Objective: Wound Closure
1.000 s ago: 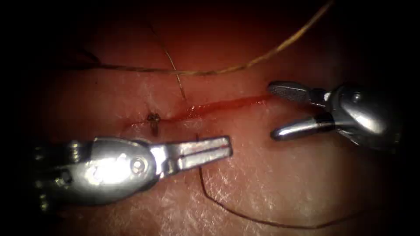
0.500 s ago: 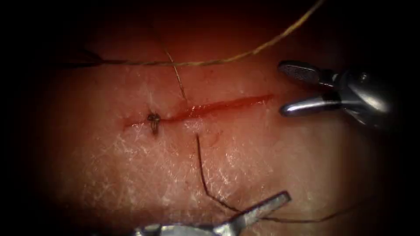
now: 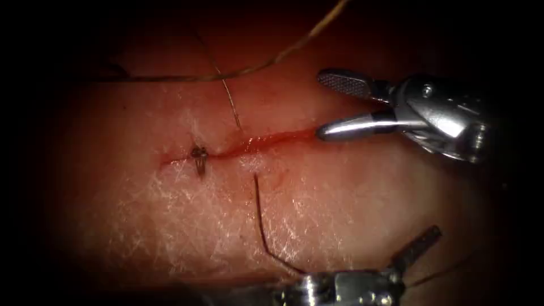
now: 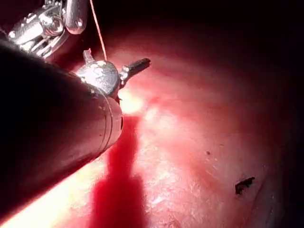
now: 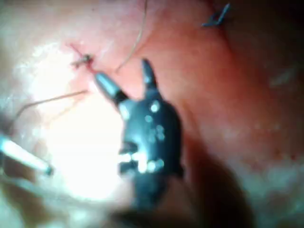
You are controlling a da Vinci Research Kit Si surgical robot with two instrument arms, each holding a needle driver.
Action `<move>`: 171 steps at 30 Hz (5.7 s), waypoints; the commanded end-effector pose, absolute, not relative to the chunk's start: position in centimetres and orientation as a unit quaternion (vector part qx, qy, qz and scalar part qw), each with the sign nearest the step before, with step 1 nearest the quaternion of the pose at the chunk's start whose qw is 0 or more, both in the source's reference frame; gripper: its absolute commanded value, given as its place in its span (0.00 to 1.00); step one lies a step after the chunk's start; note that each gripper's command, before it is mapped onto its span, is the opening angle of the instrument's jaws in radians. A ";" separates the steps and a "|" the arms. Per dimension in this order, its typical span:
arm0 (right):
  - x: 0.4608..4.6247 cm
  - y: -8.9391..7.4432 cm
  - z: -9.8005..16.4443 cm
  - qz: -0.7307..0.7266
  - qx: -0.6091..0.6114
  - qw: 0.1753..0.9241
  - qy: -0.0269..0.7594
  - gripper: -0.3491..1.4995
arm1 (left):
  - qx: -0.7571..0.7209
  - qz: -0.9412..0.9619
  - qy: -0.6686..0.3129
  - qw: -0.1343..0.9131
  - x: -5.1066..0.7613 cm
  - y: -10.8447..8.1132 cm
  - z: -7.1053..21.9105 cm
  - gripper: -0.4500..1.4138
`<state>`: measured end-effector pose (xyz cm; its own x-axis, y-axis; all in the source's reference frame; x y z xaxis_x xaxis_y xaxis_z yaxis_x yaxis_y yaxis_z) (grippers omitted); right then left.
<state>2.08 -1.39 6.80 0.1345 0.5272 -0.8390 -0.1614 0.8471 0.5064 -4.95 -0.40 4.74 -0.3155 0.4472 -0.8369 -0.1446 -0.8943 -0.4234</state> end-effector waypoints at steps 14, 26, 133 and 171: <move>2.06 -1.5 6.8 0.227 0.154 0.737 0.618 0.80 | -0.595 0.787 -0.091 0.138 -4.21 -0.1 4.4 0.00; 2.18 -2.2 6.6 0.147 0.199 0.729 0.638 0.81 | -0.636 0.747 -0.068 0.184 -3.30 0.5 4.5 0.00; 3.01 -2.9 7.5 0.171 0.253 0.772 0.557 0.00 | -0.589 0.729 -0.131 0.324 -3.31 1.3 4.4 0.73; 2.05 -2.2 6.4 0.211 0.243 0.716 0.620 0.99 | -0.620 0.725 -0.128 0.270 -2.51 0.9 4.2 0.00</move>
